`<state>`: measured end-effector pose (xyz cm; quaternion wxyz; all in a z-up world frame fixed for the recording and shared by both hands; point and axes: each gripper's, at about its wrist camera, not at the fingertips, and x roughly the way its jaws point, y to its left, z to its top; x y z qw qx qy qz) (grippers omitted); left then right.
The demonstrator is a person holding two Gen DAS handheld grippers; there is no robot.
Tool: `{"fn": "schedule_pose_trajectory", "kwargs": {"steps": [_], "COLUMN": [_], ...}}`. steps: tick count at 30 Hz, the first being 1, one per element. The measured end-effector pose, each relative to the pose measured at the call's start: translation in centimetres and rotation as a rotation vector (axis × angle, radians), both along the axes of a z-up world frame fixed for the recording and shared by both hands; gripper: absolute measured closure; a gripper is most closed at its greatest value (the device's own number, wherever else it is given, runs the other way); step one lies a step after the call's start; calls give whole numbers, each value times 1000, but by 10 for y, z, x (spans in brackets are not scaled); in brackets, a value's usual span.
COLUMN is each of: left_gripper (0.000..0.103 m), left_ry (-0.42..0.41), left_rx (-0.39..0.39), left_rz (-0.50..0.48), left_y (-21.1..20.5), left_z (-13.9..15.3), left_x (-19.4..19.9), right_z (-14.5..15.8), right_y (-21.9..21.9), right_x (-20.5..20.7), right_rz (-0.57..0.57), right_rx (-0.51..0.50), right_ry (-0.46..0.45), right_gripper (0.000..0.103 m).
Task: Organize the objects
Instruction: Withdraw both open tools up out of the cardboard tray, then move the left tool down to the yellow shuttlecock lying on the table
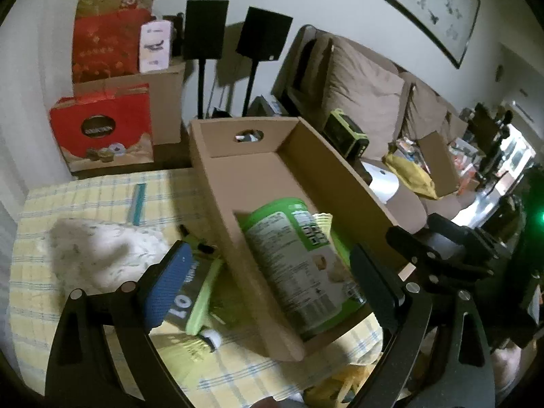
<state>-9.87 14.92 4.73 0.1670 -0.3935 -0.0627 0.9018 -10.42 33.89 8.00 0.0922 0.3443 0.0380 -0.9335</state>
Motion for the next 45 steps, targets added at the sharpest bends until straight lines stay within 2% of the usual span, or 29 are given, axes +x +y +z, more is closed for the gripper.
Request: {"fn": "schedule_pose_trajectory", "kwargs": {"steps": [2, 6, 11, 16, 23, 32, 38, 45], "left_gripper": [10, 2, 2, 0, 0, 0, 0, 0], "left_ry": [12, 36, 53, 41, 45, 60, 80, 56], "left_rx": [-7, -18, -37, -23, -84, -58, -92, -72], "left_rz": [9, 11, 35, 66, 106, 162, 195, 190], "left_y": [-6, -19, -35, -55, -76, -107, -122, -138], "left_z": [3, 7, 11, 11, 8, 7, 6, 0], "left_x": [5, 16, 27, 33, 41, 52, 59, 60], "right_z": [2, 5, 9, 10, 11, 10, 8, 4], "right_y": [-7, -19, -33, -47, -66, -92, -108, -122], "right_x": [5, 14, 23, 30, 39, 46, 51, 54], "right_rz": [6, 24, 40, 58, 84, 117, 137, 166], "right_rx": [2, -9, -19, -23, -21, -29, -40, -67], "right_ry": [3, 5, 11, 14, 18, 24, 28, 9], "right_gripper": [14, 1, 1, 1, 1, 1, 1, 1]}}
